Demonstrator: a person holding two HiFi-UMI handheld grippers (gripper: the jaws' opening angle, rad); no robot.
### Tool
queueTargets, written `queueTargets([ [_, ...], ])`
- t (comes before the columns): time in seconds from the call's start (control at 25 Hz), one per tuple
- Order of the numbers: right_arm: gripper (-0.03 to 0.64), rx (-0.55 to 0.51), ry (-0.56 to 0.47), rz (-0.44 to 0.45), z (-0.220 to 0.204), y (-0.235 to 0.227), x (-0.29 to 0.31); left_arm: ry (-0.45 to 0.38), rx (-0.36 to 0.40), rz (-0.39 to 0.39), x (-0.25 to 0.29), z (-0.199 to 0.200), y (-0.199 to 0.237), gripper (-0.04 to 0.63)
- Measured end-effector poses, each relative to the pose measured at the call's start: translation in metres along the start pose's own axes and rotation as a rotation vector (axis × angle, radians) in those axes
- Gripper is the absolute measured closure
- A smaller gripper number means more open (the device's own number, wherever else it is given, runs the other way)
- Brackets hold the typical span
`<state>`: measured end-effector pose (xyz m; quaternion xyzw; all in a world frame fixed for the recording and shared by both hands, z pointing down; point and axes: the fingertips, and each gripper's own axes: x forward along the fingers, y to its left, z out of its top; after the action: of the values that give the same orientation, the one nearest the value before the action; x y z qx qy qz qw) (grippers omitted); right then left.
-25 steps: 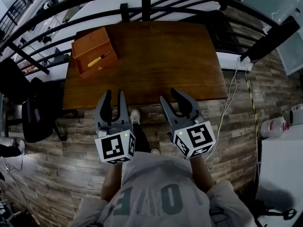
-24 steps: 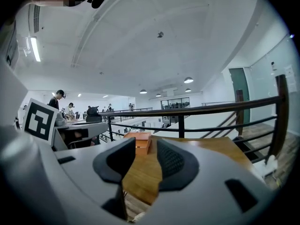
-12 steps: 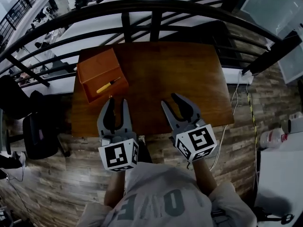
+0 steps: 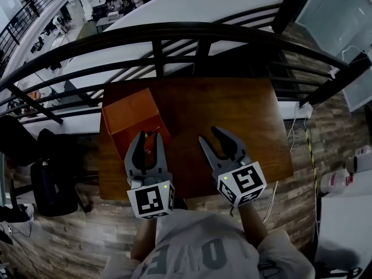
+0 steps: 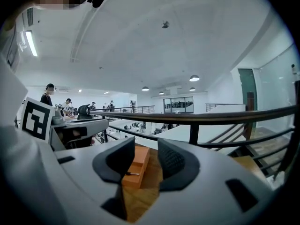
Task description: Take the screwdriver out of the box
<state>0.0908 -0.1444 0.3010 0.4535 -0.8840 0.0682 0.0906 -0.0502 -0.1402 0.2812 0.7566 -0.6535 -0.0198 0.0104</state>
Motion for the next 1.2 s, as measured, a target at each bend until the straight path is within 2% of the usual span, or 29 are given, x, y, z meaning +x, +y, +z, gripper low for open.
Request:
queueTargets([
  [0.36,0.474,0.005,-0.007,-0.031,0.011,-0.018,0.049,0.011,-0.001,-0.05,0.053,0.0,0.018,0.476],
  [0.64,0.474,0.033,-0.021,-0.046,0.013,-0.045,0.044,0.026,0.019,-0.078,0.072,0.002,-0.006,0.476],
  [0.92,0.459,0.002,-0.025,0.023,0.018,-0.059,0.042,0.038,0.031,-0.039,0.075,-0.003,-0.024,0.466],
  [1.2,0.451,0.007,-0.04,0.053,0.02,-0.067,0.046,0.021,0.035,0.005,0.079,0.002,-0.025,0.466],
])
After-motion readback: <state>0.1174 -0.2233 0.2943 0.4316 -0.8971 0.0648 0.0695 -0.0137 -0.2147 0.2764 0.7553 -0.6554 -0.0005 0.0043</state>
